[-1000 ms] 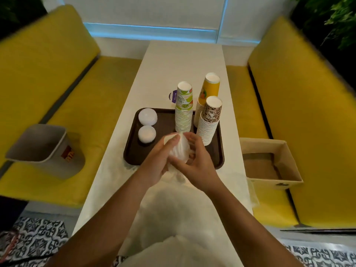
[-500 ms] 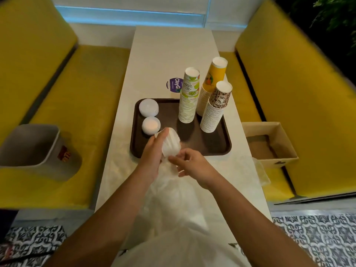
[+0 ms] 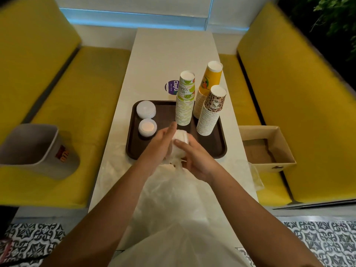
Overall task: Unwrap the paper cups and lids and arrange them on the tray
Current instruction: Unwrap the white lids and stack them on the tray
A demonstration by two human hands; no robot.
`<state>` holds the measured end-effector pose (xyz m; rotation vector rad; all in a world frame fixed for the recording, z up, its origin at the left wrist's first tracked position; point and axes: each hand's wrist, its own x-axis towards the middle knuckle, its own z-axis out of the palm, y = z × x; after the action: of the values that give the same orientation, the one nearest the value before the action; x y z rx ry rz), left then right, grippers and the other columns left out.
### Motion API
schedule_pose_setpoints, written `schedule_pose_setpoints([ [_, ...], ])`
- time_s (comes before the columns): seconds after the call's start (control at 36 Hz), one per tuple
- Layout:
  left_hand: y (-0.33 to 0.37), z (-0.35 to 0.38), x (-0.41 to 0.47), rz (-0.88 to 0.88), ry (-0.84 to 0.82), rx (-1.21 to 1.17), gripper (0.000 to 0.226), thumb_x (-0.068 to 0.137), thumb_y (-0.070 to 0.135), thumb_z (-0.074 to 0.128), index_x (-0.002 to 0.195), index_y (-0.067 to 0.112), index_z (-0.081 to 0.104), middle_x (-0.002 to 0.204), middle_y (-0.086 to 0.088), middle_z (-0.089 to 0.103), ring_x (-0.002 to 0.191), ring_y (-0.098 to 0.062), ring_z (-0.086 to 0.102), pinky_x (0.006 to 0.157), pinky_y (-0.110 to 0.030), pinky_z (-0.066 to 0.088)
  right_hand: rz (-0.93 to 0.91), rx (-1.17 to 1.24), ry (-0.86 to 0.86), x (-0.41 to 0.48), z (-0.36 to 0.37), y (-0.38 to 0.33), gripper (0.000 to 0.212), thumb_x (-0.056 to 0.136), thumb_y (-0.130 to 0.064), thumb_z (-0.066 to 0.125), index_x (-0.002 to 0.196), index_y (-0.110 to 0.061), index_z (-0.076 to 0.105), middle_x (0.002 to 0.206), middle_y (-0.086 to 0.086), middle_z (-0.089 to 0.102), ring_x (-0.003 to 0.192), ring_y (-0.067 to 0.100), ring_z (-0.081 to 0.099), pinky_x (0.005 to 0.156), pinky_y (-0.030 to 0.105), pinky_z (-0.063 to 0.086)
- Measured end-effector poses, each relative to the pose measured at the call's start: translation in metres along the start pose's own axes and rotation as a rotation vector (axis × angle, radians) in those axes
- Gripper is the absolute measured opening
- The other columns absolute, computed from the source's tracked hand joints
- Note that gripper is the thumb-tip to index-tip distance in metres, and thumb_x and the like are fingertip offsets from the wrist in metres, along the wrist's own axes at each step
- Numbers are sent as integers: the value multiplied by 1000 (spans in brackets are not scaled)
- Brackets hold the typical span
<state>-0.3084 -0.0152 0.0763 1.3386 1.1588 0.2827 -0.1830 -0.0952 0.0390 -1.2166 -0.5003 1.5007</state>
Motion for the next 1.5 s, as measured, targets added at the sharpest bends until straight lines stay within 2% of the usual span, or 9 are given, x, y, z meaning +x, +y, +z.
schedule_pose_setpoints([
  [0.08,-6,-4,-1,142,90,72,91,75,90,56,150,40,43,151,-2,42,127,-21,54,103,-43,54,11,108,64,6,-2,-4,50,98,-32,72,143,-25,51,136,18,65,122,37,68,101,55,56],
  [0.22,-19,-11,-6,319,73,256,55,85,35,85,132,33,55,113,17,66,100,-4,67,77,-14,54,64,166,189,13,-6,-7,50,99,-33,67,143,-27,45,134,17,64,120,38,68,104,54,55],
  [0.39,-21,-6,-11,416,133,373,16,91,22,80,107,23,77,91,14,77,86,0,73,79,-16,59,56,88,174,17,-8,-8,66,93,-39,77,148,-31,43,136,17,64,119,36,68,78,42,66],
  [0.56,-10,-12,-15,391,120,323,11,90,27,80,102,26,79,86,13,77,82,-6,74,78,-26,61,2,160,303,22,-17,-7,56,98,-25,72,145,-27,43,136,17,59,121,37,65,92,52,62],
  [0.78,13,-27,-21,382,75,31,12,91,20,78,102,23,79,94,1,79,84,-23,73,87,-41,61,49,291,365,24,-26,-3,58,99,-10,64,148,-24,36,140,20,49,113,32,64,65,30,59],
  [1.08,58,-33,-32,320,-87,-733,18,80,6,67,82,14,83,82,0,74,72,-5,68,63,-13,54,98,166,374,25,-37,7,60,96,-13,72,144,-25,38,131,17,51,99,25,61,66,26,58],
  [1.22,63,-34,-26,288,44,-874,15,95,3,63,97,11,76,85,4,74,73,-4,66,63,-13,52,68,-67,368,26,-32,3,58,98,-13,70,138,-32,32,126,8,50,106,27,63,72,28,63],
  [1.39,62,-62,-17,495,355,-873,22,97,5,68,115,17,70,93,3,69,88,-7,64,87,-21,54,27,-63,446,22,-38,7,67,89,-14,78,143,-21,38,128,15,54,110,29,65,69,29,60],
  [1.5,58,-69,-6,502,356,-740,46,97,21,73,139,19,54,105,0,66,94,-9,64,92,-27,54,96,216,402,18,-42,4,42,91,-9,77,125,-19,55,121,14,58,99,23,62,71,29,56],
])
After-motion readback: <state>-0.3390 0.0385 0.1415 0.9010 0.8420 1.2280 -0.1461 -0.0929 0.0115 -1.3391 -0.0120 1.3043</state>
